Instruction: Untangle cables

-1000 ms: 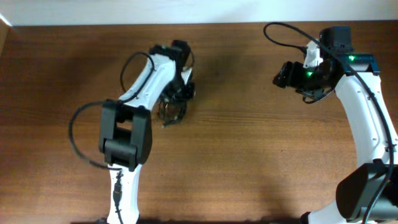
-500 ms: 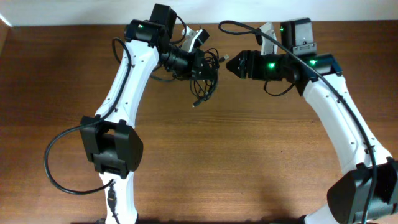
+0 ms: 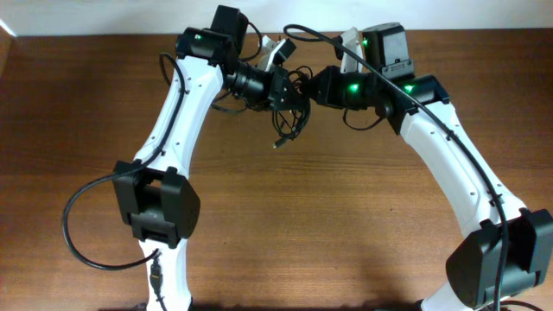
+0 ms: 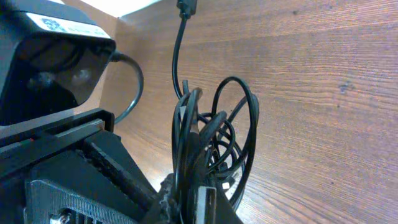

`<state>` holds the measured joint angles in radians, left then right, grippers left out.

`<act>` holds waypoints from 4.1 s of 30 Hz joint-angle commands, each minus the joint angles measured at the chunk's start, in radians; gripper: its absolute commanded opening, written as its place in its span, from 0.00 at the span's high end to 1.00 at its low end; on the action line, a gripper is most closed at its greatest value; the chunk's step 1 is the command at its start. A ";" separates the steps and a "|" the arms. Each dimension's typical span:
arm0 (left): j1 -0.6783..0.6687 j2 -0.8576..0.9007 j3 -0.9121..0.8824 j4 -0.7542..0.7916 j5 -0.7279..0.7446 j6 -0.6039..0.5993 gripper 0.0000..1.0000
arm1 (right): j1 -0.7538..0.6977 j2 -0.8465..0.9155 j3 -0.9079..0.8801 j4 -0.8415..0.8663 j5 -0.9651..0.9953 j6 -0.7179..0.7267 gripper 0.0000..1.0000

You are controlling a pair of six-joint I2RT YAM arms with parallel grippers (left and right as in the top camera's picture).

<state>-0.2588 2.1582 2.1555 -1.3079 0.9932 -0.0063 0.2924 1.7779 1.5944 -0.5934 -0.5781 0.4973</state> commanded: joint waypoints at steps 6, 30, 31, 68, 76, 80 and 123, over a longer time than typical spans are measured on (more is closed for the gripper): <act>0.047 -0.016 0.014 0.039 -0.387 0.018 0.93 | -0.105 0.014 -0.001 -0.234 0.097 -0.031 0.96; -0.037 -0.014 -0.111 0.135 -0.433 -0.114 0.63 | -0.317 0.074 -0.001 -0.428 0.124 -0.236 0.01; -0.072 -0.013 -0.126 0.169 -0.433 -0.123 0.62 | -0.368 0.074 -0.001 -0.440 0.135 -0.236 0.01; -0.166 -0.223 -0.248 0.335 -0.323 -0.270 1.00 | -0.270 0.074 -0.037 -0.299 -0.350 -0.344 0.20; -0.163 -0.223 -0.248 0.448 -0.056 -0.375 1.00 | -0.153 0.075 -0.037 -0.068 -0.099 -0.063 0.35; -0.116 -0.224 -0.248 0.477 0.058 -0.394 1.00 | -0.183 0.076 -0.037 -0.110 0.070 0.017 0.42; -0.050 -0.223 -0.249 0.316 -0.431 -0.180 1.00 | 0.016 0.077 -0.039 -0.008 -0.011 0.305 0.39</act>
<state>-0.3107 1.9682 1.8900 -1.0096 0.5224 -0.2012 0.3012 1.8526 1.5536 -0.6006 -0.6277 0.7853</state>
